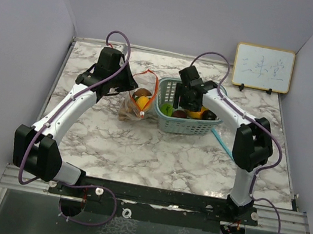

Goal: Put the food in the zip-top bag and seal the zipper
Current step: Pick up the fake fruit from the bin.

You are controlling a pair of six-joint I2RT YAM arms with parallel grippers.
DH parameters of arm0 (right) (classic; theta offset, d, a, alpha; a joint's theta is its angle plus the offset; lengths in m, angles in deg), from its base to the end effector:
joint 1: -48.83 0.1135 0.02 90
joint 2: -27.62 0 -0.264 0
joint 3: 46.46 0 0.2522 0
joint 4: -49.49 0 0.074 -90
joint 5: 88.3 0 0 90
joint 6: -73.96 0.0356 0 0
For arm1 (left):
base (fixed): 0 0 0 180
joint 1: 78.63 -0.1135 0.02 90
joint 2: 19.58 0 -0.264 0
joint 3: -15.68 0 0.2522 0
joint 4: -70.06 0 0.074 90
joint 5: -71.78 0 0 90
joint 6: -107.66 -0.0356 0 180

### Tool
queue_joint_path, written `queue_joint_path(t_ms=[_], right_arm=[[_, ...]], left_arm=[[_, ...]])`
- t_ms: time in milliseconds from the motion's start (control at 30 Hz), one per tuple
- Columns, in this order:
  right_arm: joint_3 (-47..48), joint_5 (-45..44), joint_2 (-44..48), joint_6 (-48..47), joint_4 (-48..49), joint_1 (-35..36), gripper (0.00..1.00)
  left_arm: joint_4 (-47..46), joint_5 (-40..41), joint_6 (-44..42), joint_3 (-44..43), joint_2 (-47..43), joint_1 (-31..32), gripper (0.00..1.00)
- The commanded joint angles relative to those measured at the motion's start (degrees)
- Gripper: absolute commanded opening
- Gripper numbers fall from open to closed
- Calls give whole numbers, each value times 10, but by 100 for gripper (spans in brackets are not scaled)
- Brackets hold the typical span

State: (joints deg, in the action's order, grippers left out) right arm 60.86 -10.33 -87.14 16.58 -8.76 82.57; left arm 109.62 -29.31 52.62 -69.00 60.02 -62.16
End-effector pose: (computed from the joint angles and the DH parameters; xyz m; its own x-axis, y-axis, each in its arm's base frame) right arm 0.3579 0.2301 0.2214 -0.8927 0.0378 -0.4491 0.0111 0.9980 0.0619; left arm 0.2986 -0.0954 0.3338 -0.6915 -0.3819 -0.6132 0.0416 0.8264 -0.5616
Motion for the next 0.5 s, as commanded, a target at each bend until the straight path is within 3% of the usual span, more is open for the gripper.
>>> queue_joint_path(t_ms=[0, 467], right_arm=[[-11, -34, 80, -56, 24, -2, 67], [-133, 56, 97, -100, 136, -2, 68]], left_arm=[[-21, -13, 0, 2, -4, -2, 0], [-18, -19, 4, 7, -4, -3, 0]])
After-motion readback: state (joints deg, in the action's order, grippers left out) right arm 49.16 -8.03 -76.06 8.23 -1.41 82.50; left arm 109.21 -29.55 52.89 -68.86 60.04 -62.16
